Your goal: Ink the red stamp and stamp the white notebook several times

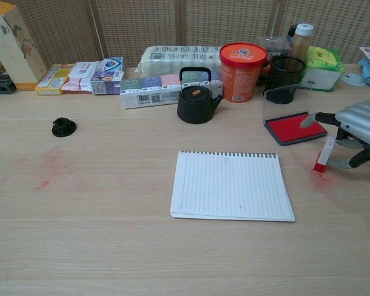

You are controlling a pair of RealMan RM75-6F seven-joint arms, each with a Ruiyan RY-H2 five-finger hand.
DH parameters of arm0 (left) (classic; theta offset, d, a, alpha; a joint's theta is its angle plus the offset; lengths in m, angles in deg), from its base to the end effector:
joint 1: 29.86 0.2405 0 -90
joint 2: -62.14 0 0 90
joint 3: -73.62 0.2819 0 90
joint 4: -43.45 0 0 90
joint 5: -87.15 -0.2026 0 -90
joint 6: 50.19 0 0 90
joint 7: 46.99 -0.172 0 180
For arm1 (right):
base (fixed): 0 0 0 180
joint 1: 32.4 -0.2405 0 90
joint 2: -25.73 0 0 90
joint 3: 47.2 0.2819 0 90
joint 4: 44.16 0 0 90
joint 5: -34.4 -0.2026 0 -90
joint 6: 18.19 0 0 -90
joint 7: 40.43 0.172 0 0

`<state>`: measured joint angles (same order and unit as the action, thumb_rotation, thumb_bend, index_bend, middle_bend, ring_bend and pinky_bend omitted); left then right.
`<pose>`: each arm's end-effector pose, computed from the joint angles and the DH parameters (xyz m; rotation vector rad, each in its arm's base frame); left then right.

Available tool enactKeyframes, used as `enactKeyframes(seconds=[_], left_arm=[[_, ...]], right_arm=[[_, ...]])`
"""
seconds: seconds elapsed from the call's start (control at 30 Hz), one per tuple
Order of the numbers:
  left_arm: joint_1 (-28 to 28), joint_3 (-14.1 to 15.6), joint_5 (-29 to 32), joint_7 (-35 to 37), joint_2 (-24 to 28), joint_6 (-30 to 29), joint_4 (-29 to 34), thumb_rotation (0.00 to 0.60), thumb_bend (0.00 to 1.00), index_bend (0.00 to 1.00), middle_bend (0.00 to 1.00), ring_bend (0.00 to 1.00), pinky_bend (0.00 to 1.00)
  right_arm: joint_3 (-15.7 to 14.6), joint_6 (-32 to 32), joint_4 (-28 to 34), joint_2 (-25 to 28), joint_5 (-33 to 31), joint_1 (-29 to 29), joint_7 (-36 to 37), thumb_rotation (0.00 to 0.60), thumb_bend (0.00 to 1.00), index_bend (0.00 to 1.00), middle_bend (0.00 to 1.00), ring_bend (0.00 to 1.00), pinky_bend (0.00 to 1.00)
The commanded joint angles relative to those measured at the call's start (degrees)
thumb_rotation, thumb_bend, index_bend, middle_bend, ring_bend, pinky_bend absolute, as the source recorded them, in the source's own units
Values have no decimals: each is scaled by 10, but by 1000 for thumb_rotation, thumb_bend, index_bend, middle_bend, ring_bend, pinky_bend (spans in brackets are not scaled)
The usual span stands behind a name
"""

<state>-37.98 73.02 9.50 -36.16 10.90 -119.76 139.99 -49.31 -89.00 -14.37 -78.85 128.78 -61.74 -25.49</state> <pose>-0.3615 0.2134 0.2145 -1.3678 -1.1823 -0.7100 -0.3137 -0.3561 -0.0262 1.8845 -0.6471 0.8779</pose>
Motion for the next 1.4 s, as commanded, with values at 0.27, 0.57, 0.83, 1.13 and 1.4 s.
enactKeyframes(seconds=[0.27,0.57,0.83,1.13,1.4], left_arm=[[2,1,-3,4,2,-4,0,600,0,0,0,0,0],[2,1,-3,4,2,-3,0,600,0,0,0,0,0],[1,2,-2,1,2,0,1,600,0,0,0,0,0],[0,2,-2,1,3,1,2,600,0,0,0,0,0],[0,3,-3,0,3,1,2,600,0,0,0,0,0]], right_arm=[[24,-1,18,-8,-27,3,-27,600,307,215,1000,1000,1000],[6,23,90,53,-22,8,-26,600,307,257,1000,1000,1000],[-1,53,141,96,-24,2,-33,600,307,288,1000,1000,1000],[0,78,167,119,-35,0,-51,600,307,295,1000,1000,1000],[-3,87,191,137,-39,3,-67,600,307,300,1000,1000,1000]])
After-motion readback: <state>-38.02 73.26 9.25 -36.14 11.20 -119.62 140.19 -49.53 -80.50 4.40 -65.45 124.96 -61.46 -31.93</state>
